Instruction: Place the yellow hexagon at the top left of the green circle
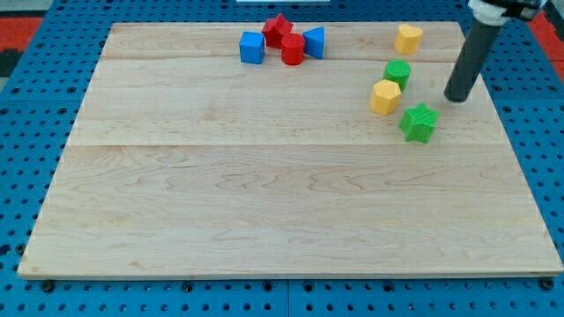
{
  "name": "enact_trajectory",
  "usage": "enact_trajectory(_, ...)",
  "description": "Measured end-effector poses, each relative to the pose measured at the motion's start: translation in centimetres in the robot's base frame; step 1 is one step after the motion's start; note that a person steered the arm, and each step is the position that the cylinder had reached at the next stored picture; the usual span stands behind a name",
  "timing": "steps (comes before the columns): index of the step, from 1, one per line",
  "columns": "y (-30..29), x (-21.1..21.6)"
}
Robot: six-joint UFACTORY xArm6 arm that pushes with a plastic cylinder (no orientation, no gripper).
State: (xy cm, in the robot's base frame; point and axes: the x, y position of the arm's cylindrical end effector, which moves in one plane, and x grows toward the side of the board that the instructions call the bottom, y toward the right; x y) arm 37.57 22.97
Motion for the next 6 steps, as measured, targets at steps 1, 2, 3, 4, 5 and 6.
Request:
enact_trajectory(1,-3.8,1.8)
enact_trajectory(2,-4.0,4.1)
enact_trajectory(3,-6.6,4.1)
enact_trajectory(4,-8.2,1.6)
enact_trajectory(5,-11.7,-0.7)
enact_trajectory(6,-11.6,-5.2)
